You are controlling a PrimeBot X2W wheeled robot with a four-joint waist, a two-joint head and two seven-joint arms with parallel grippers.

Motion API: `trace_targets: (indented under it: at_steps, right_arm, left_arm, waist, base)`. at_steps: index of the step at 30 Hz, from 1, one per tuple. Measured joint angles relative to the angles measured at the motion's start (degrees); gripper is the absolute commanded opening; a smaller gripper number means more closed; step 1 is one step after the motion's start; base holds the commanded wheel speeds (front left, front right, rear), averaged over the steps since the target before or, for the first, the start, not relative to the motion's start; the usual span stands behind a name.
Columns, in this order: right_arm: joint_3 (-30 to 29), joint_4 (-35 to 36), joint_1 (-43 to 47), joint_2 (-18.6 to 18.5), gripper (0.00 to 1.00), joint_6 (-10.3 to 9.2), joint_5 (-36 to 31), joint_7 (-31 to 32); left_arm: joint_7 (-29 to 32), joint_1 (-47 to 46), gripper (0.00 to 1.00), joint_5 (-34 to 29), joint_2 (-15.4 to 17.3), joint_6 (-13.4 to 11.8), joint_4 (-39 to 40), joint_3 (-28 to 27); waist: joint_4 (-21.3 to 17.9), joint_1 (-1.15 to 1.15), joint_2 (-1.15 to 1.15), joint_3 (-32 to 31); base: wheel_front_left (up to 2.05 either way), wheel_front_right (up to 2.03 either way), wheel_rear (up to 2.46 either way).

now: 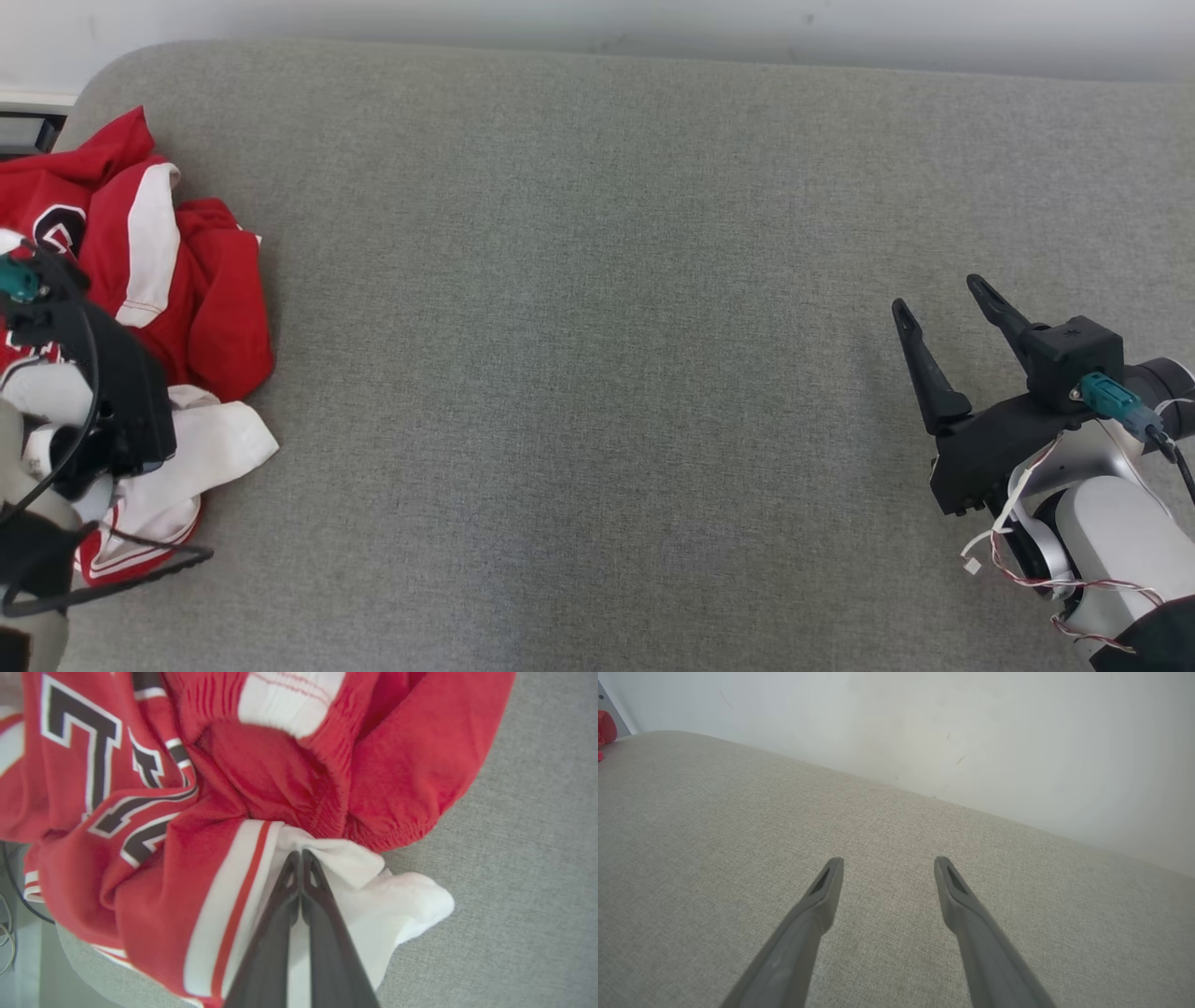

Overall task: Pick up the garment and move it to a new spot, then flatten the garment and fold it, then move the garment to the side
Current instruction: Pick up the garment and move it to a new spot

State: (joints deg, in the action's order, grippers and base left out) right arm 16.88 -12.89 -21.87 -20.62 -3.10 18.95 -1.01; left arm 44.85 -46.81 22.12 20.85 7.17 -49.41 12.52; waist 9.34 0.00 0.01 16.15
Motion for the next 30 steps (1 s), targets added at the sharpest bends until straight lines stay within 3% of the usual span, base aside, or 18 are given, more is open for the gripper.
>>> trace_targets:
  at_steps: [7, 18, 30]
  right_arm:
    - [-0.3, -0.1, 0.0, -0.1, 1.0, -0.18, 0.0, 0.0]
    - [0.5, -2.4, -0.2, 2.4, 1.0, -0.26, 0.6, -0.1]
    - [0.9, -6.4, -1.0, 7.0, 1.0, -0.48, 2.3, -2.1]
  left_arm:
    - [-2.5, -3.4, 0.0, 0.5, 0.4, 0.0, 1.6, 3.7]
    - [-11.0, -6.4, 0.0, 6.0, 0.7, 0.0, 12.4, 12.1]
    - [-18.1, -13.1, 0.0, 13.3, 1.1, 0.0, 30.7, 24.3]
  waist:
    - [0.9, -0.01, 0.0, -0.7]
    - [1.5, -0.01, 0.0, -3.2]
    - [-4.2, -0.01, -0.01, -5.3]
  base:
    - [0.0, 0.0, 0.0]
    - [0.0, 0.0, 0.0]
    - [0.0, 0.0, 0.0]
